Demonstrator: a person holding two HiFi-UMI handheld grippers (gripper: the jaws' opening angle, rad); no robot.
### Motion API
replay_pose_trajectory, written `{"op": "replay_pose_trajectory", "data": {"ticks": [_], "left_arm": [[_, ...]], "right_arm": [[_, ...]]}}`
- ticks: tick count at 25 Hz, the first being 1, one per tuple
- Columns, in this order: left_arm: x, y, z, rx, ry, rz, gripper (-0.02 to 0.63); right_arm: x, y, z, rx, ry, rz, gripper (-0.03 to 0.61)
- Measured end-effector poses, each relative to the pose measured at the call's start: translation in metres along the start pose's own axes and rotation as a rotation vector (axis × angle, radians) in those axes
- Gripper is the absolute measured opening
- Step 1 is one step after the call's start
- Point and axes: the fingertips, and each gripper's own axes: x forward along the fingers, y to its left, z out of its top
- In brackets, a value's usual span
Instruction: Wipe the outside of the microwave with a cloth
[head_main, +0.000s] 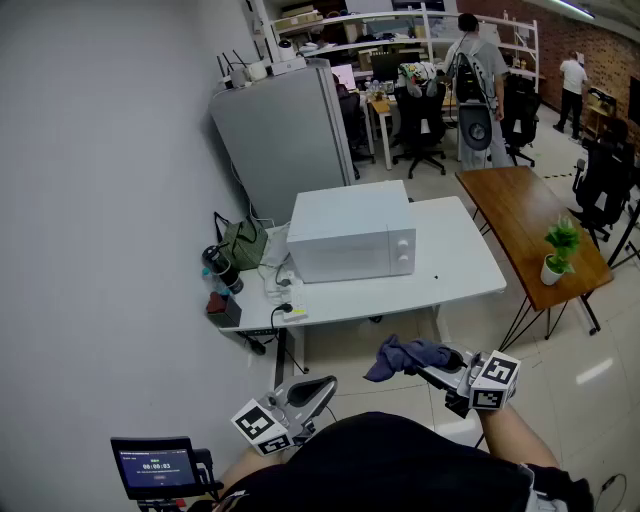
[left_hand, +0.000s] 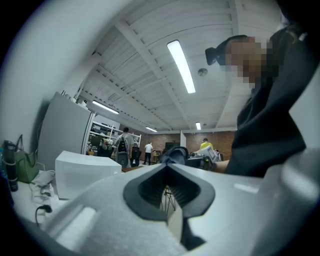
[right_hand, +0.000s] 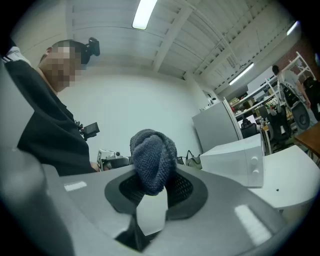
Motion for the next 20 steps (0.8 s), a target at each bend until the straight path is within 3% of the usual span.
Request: {"op": "replay_pose_trajectory", "data": {"ticks": [8, 20], "left_arm": [[0.011, 0.031, -0.005, -0.016, -0.005, 0.007, 0.003], [-0.035, 0.187, 0.028, 0.001, -0.066, -0.147, 0.003]], "right_arm": [[0.024, -0.032, 0.002, -0.005, 0.047, 0.008, 0.078], [0.185, -0.069, 0.037, -0.058, 0.050, -0.115, 0.080]]}}
